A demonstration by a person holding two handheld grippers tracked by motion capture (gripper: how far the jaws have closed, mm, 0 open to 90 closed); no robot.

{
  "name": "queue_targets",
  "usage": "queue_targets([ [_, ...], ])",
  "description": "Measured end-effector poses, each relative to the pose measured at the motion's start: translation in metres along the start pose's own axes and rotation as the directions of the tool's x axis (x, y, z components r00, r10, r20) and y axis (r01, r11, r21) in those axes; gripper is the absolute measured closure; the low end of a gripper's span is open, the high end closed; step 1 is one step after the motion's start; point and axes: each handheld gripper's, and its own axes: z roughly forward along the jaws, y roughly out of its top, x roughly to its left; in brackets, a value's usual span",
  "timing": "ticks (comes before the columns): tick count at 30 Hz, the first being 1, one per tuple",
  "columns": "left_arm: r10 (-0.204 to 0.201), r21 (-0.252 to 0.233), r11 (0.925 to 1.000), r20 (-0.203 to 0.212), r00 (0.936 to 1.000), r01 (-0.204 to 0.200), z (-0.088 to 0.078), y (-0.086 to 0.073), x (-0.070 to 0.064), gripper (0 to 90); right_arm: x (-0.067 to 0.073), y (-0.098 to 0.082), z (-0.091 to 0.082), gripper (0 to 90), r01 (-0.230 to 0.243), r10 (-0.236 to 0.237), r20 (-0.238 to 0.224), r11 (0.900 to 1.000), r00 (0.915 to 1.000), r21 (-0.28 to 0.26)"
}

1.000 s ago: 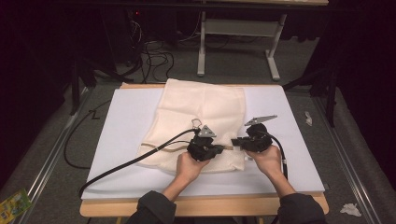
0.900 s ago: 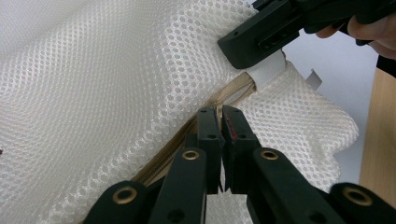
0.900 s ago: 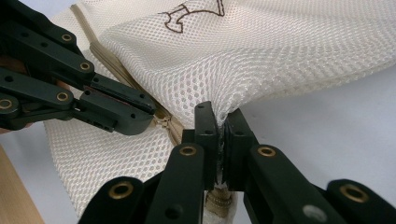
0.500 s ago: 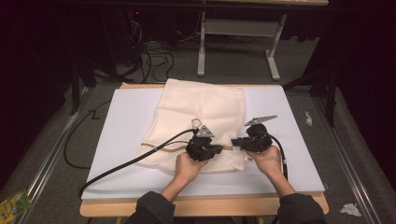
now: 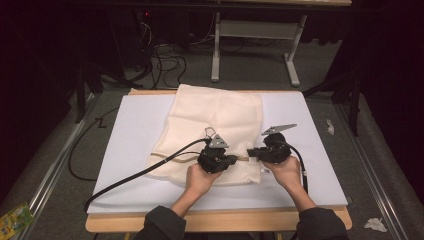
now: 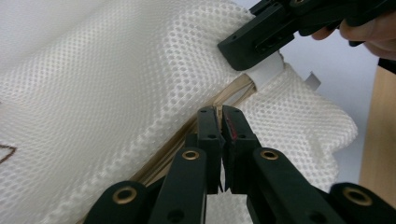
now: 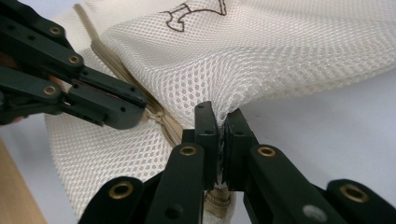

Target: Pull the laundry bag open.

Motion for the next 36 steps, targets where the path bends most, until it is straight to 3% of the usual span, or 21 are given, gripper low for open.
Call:
queue_targets([
  [12,-0.009,-0.008,0.9999,-0.012,0.9999,0.009,-0.008,-0.004,0.004,87.1,-0.001,-0.002,0.002,88.1,-0.002,0.002,0.0,1.0,1.0,0.003],
  [22,0.007,-0.005,1.0,-0.024,0.9997,-0.007,-0.011,-0.005,0.004,87.1,-0.001,-0.002,0.002,88.1,-0.002,0.002,0.001,1.0,1.0,0.001],
  [36,-0.029,-0.023,0.9993,-0.035,0.999,0.028,-0.025,-0.014,0.014,87.1,-0.002,-0.003,0.003,88.1,0.003,-0.003,0.012,1.0,0.9999,0.005],
])
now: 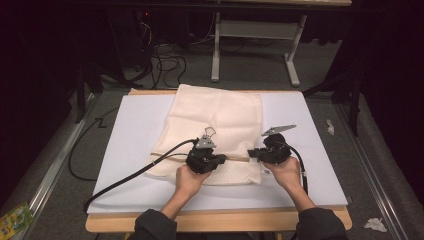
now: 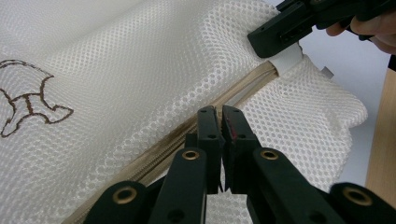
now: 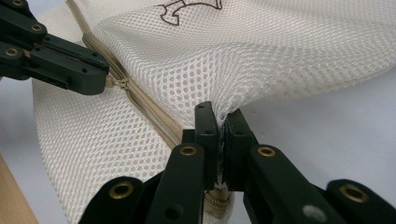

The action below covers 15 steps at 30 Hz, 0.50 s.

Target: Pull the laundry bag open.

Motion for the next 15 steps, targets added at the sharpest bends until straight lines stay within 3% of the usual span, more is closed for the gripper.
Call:
queue_targets([
  [15,0.005,-0.014,0.9999,-0.002,1.0,-0.005,-0.0057,0.0028,-0.0002,87.1,0.0006,0.0008,-0.0003,88.1,0.004,-0.004,-0.002,1.0,1.0,-0.01],
])
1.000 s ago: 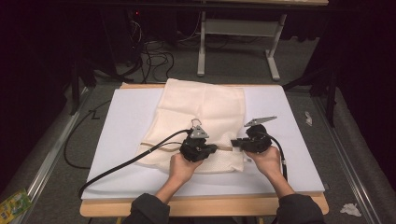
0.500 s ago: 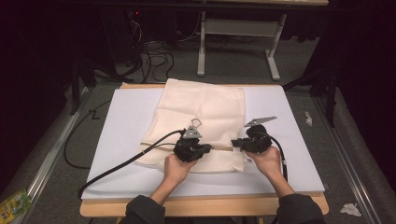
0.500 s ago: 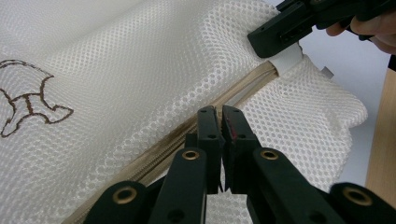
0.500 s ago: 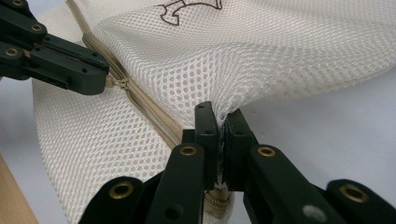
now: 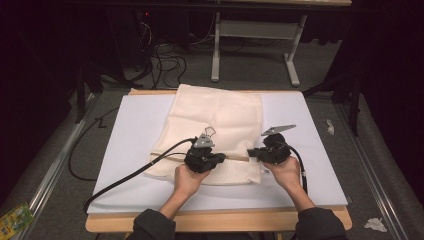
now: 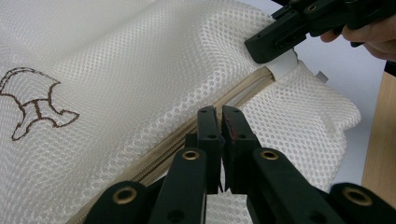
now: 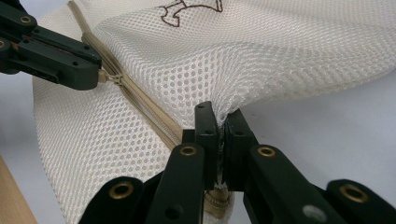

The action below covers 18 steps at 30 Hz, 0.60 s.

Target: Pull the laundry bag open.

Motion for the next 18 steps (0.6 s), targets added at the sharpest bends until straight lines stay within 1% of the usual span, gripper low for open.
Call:
queue_targets([
  [4,0.0,0.002,1.0,-0.01,0.9999,0.0,-0.0027,-0.0005,0.0011,87.1,-0.0014,-0.0007,-0.0009,88.2,-0.005,0.005,0.01,1.0,0.9999,0.007],
  [6,-0.006,-0.004,1.0,-0.012,0.9999,0.006,-0.0049,-0.0009,0.0017,87.1,-0.0028,-0.0016,-0.0022,88.1,-0.007,0.007,0.01,1.0,0.9999,0.004],
  [8,-0.001,-0.005,1.0,-0.016,0.9999,0.001,-0.007,-0.0012,0.0018,87.1,-0.0027,-0.0015,-0.0024,88.1,-0.011,0.011,0.012,1.0,0.9999,0.003],
  [11,-0.01,-0.013,0.9999,-0.014,0.9999,0.01,-0.0078,-0.0017,0.003,87.1,-0.0021,-0.0009,-0.0012,88.2,-0.005,0.005,0.012,1.0,0.9999,0.005],
  [16,-0.006,-0.014,0.9999,-0.011,0.9999,0.006,-0.0083,-0.0022,0.0021,87.1,-0.0023,-0.001,-0.0015,88.2,-0.006,0.006,0.014,1.0,0.9999,0.007],
  [18,-0.006,-0.016,0.9999,-0.017,0.9998,0.006,-0.0091,-0.0022,0.0029,87.1,-0.0021,-0.0008,-0.0009,88.2,-0.004,0.004,0.015,1.0,0.9999,0.005],
])
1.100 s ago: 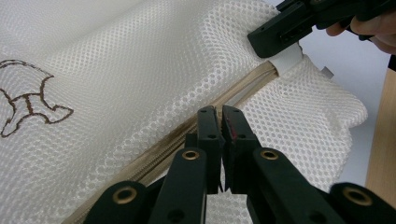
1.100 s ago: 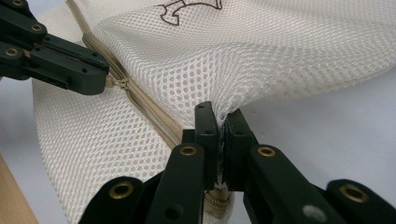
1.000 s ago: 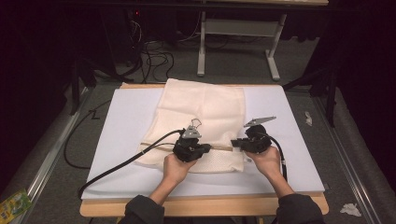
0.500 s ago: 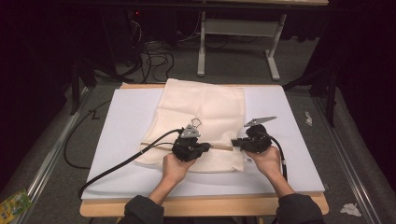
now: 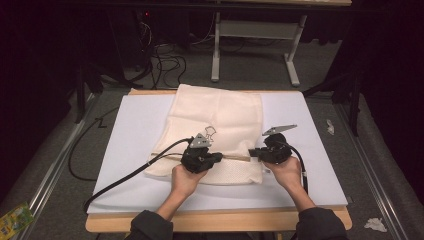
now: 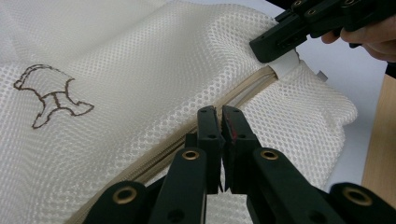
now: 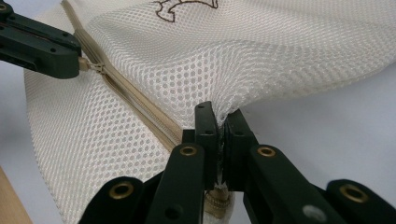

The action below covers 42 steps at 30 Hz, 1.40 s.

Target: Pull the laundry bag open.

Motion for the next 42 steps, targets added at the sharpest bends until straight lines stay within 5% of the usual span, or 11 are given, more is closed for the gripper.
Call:
queue_targets([
  [42,-0.042,-0.038,0.9985,-0.024,0.9988,0.041,-0.017,-0.008,0.014,87.2,-0.004,-0.005,-0.002,88.7,0.007,-0.007,0.025,1.0,0.9997,0.003],
])
